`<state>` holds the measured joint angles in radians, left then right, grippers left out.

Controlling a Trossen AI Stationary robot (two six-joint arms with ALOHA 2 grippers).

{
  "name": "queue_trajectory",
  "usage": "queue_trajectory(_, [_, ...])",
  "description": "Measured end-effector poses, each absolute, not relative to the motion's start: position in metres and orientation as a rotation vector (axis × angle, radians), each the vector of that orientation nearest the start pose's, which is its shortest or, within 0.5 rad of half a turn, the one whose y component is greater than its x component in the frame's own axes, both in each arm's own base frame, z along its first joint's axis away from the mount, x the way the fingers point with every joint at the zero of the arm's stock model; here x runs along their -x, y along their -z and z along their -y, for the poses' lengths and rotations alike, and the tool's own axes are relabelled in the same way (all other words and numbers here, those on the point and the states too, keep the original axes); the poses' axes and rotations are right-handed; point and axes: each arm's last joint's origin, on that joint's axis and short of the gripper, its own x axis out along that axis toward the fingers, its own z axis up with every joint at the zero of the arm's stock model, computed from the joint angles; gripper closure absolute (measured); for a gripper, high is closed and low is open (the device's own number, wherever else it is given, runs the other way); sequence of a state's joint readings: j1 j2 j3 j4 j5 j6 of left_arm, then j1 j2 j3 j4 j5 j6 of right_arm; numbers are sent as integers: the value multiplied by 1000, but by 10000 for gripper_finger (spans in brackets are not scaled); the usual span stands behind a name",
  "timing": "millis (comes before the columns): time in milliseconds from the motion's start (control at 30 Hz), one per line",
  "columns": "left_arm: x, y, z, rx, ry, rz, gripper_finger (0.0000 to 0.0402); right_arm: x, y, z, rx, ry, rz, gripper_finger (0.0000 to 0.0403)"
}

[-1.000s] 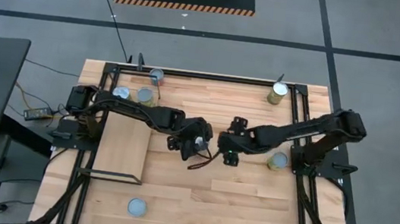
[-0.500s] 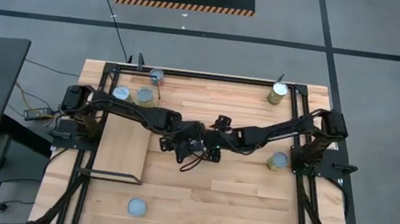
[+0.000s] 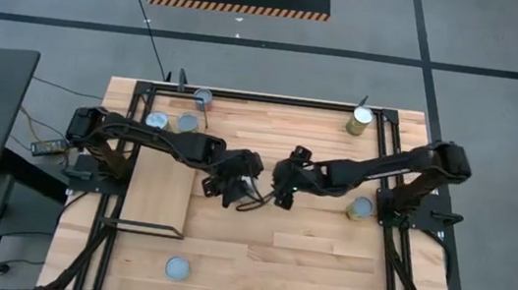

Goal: Pick and place cans onto a shelf
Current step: Put the top large canned oranges on the shelf

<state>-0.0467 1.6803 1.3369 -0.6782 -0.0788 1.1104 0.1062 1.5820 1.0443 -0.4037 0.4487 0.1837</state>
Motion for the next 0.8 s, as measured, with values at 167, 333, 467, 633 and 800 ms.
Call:
queue_trajectory(167, [-351,-254,10,-1015,553,-938,13,-293,-242,-30,33,408,-878,37])
queue_trajectory(333, [-351,-253,4,-859,505,-960,13,-278,-253,-36,-42,442,-875,37])
queue_trajectory(467, [-351,-253,-5,-724,477,-961,13,-277,-251,-39,-70,456,-877,37])
queue_trajectory(633, [-351,-252,-21,-529,456,-955,13,-281,-243,-45,-110,435,-904,37])
queue_trajectory(800, [-356,-245,-29,-427,416,-958,11,-285,-235,-49,-118,418,-930,37])
